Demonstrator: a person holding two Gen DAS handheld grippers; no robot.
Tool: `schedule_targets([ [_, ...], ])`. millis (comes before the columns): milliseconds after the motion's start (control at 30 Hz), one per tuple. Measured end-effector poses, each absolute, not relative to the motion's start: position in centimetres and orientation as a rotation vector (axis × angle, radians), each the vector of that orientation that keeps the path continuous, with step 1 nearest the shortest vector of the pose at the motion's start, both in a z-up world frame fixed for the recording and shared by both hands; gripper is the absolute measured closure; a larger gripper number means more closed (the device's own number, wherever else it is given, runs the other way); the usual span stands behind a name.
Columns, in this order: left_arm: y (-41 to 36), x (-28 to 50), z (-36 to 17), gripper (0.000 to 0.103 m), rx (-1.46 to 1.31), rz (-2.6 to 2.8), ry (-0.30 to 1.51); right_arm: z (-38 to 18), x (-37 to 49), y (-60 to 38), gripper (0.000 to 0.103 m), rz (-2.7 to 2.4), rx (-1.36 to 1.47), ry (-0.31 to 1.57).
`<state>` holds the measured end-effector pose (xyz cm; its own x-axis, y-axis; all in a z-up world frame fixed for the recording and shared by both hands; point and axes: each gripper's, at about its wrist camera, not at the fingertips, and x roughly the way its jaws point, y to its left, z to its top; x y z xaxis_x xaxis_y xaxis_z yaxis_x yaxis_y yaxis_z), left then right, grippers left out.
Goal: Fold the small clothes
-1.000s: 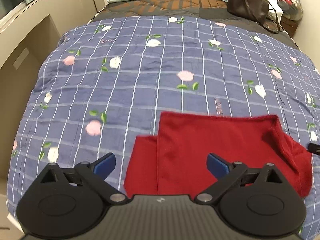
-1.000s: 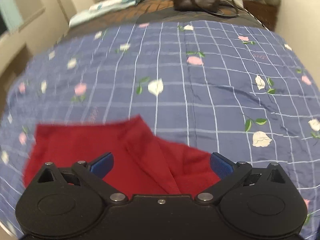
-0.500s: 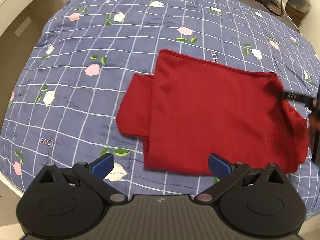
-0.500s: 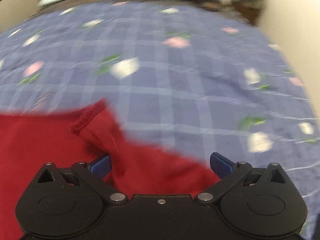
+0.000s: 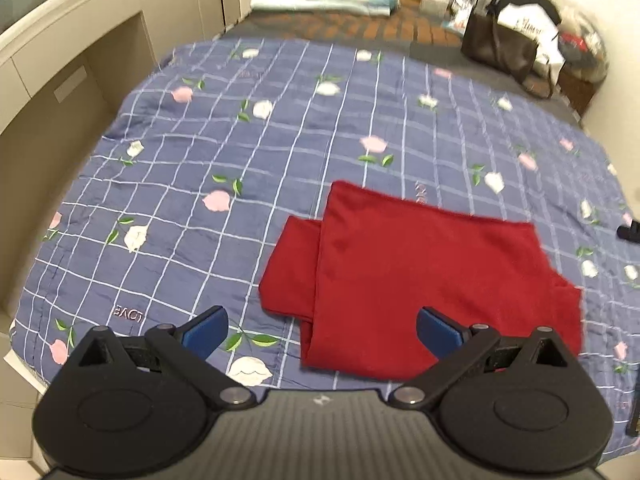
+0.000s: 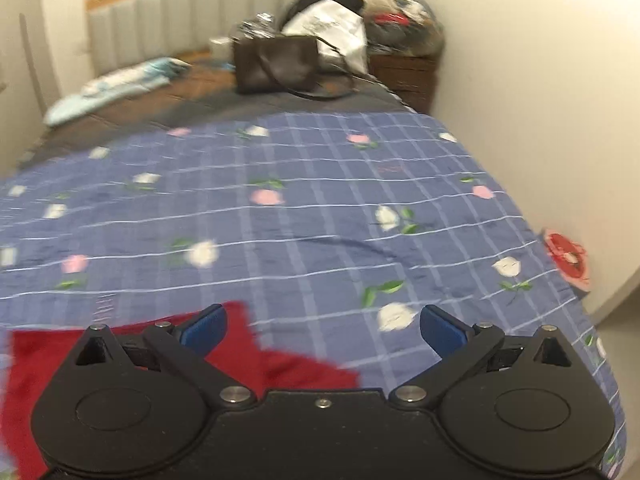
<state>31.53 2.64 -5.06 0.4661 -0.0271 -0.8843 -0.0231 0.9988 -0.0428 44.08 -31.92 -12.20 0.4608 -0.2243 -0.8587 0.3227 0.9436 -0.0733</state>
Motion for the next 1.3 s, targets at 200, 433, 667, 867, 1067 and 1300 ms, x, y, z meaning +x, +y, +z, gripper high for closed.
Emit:
schedule_targets([
  [200,2.7,26.2,-1.1,0.001,-0.061,-0.036,1.009,-4.2,36.6,-25.9,0.001,-0.178,0.129,0.971],
  [433,2.5,20.2,2.1,0.001,-0.03,-0.049,0.963,2.4,28.0,-21.2,0.001,-0.088,0.166,0.924],
  [667,2.6,16.6,3.1,0.001,-0.039,-0.05,0.953,5.7,22.7,-19.0,0.001,-0.057,0.181,0.926],
  [867,1.8,15.6,2.7,0.001,-0.033,-0.051,0.97,5.7,21.2,-17.9,0.001,-0.016,0.166,0.949],
  [1067,-0.7,15.7,2.5,0.001,0.001,-0.054,0.984,5.6,21.5,-18.8,0.001,0.014,0.148,0.953],
  [1300,-4.3,15.8,1.7,0.001,0.022,-0.038,1.025,5.0,22.7,-22.0,0.001,0.012,0.149,0.989],
])
